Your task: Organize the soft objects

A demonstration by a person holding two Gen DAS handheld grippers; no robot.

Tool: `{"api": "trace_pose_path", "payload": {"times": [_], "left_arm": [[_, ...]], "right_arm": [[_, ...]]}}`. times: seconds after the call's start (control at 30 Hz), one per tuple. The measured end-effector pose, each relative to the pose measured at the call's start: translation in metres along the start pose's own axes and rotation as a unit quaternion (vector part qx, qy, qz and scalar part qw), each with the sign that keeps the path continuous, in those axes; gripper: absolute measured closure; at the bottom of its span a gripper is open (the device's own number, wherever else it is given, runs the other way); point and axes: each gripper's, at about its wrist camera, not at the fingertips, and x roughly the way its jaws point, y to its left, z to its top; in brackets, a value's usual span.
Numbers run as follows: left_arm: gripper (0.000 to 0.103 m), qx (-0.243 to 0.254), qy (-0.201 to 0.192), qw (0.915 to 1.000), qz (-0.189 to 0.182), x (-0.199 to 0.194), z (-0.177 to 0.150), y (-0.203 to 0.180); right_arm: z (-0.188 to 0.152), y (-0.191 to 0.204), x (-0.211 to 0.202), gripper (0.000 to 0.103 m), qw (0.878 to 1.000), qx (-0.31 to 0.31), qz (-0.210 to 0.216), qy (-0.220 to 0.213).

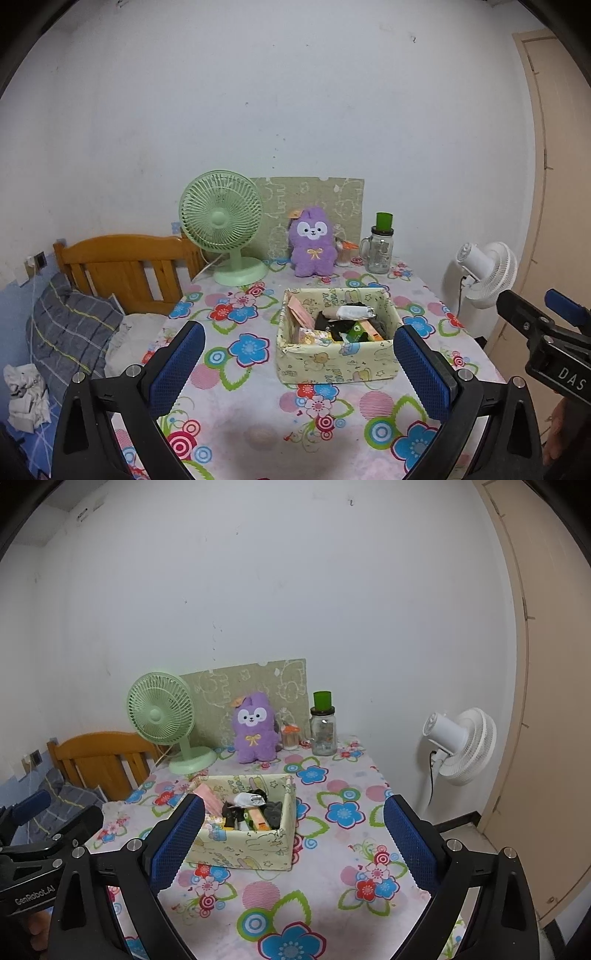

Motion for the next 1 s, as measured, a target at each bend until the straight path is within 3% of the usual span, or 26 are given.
{"api": "trace_pose_path", "payload": {"times": [1.0], "left_arm": [[0.0, 0.002, 0.004, 0.9998, -0.019, 0.0044, -0.0006, -0.0033]], "right_arm": [[-0.0047, 0.0014, -0.0034, 0.0, 1.0, 0.008, -0.007, -0.001]]}}
